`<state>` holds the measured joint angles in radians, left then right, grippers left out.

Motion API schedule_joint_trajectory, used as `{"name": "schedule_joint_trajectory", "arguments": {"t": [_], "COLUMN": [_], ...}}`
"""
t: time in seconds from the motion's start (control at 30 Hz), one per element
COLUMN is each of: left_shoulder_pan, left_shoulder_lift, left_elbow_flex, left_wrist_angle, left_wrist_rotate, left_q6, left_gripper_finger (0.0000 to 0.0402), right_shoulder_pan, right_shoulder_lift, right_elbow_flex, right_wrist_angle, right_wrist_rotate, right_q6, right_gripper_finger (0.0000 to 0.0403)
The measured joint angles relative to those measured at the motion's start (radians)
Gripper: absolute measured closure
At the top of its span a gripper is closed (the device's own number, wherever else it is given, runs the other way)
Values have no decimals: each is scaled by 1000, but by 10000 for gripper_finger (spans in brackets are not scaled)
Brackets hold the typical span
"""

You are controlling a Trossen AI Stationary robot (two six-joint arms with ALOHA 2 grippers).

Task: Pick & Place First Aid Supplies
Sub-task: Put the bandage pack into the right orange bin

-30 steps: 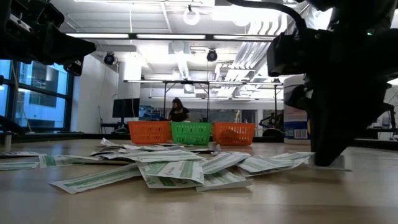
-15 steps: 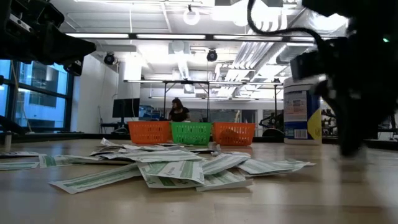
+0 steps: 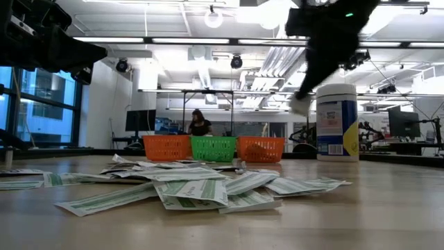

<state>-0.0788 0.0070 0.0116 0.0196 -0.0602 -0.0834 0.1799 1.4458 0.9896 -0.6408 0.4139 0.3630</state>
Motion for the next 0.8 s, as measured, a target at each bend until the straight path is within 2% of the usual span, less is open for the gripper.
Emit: {"name": "schedule_joint_trajectory", "arguments": {"t": [0.13,0.4,0.6,0.8], "left_shoulder_pan": [0,0,0,0], "left_shoulder_lift": [0,0,0,0], "left_elbow_flex": [0,0,0,0], "left_wrist_angle": [0,0,0,0], "left_wrist_rotate": [0,0,0,0], "left_q6": [0,0,0,0], "left_gripper_finger": [400,400,400,400], "right_shoulder_pan": [-152,-399,-520,-559], "right_shoulder_lift": [1,39,162,282], "right_elbow_flex": [0,1,28,126], "right_wrist_angle": [125,281,344,342], "right_wrist_rotate": [-63,-110,-135,-161], "right_q6": [-219,-478,-458,-404], "right_gripper_finger": [403,403,403,403]}}
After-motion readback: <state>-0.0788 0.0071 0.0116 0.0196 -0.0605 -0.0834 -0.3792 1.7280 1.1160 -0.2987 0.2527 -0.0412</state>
